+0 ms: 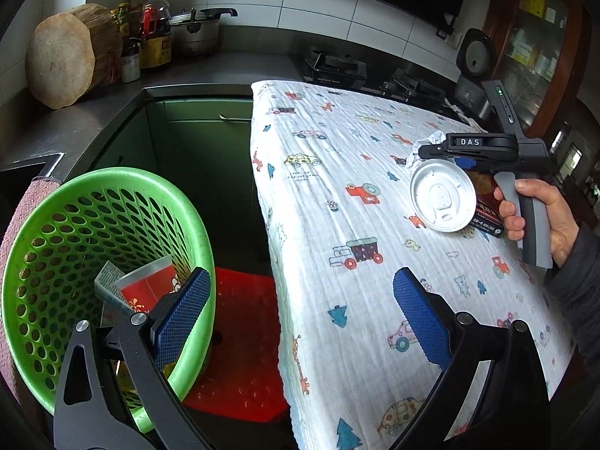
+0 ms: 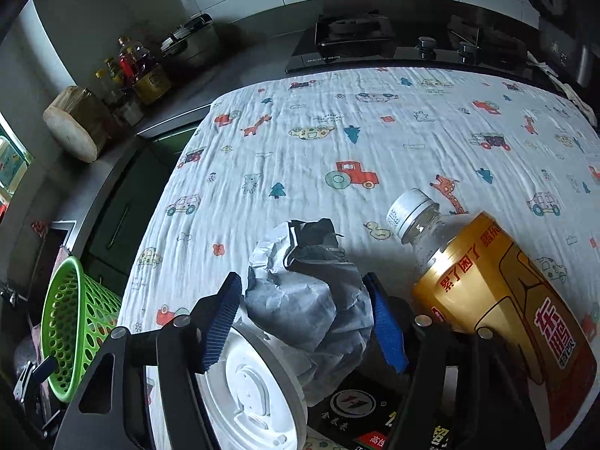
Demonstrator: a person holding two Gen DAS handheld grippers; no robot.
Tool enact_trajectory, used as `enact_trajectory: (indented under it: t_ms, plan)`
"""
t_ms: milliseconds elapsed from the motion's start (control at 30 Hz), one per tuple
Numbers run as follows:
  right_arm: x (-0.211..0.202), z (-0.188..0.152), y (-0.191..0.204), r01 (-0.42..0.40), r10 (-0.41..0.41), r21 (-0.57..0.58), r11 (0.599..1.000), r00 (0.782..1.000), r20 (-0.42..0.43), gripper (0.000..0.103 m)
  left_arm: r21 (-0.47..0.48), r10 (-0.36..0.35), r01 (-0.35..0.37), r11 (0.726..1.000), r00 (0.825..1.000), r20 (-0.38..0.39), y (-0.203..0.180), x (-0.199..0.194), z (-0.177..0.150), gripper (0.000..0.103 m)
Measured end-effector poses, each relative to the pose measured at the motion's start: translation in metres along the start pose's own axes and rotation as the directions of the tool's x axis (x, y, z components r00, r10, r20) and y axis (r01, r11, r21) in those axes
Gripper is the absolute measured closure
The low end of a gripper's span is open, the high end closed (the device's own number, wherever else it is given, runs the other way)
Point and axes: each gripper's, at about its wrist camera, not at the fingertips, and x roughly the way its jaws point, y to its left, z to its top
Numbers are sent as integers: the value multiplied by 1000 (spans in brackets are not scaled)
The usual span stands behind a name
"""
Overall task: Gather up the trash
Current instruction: 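Move the right tool back to the table and grasp the crumpled foil wad, then grasp the white cup lid with the left tool while the right tool holds the foil wad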
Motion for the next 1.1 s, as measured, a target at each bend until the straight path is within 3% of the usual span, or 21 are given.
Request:
enact_trajectory:
  t_ms: [67, 367, 667, 1100]
  plan:
    - [-1, -1, 0, 2, -2, -12, 1000, 1000, 5, 47, 9, -14, 14, 1000, 1000, -3, -5, 2, 2, 6]
    - [-31, -4, 4, -39, 42, -38, 999, 996, 74, 48, 91, -91, 94, 991, 995, -44, -45, 26, 14, 5]
    - [-59, -11, -8, -49, 53, -40, 998, 992, 112, 48, 151, -223, 238, 959, 969, -110, -92, 62, 28, 5]
    - [-107, -24, -38, -51, 57, -37, 998, 977, 203, 48, 268, -273, 310, 912, 947, -169, -149, 102, 41, 5]
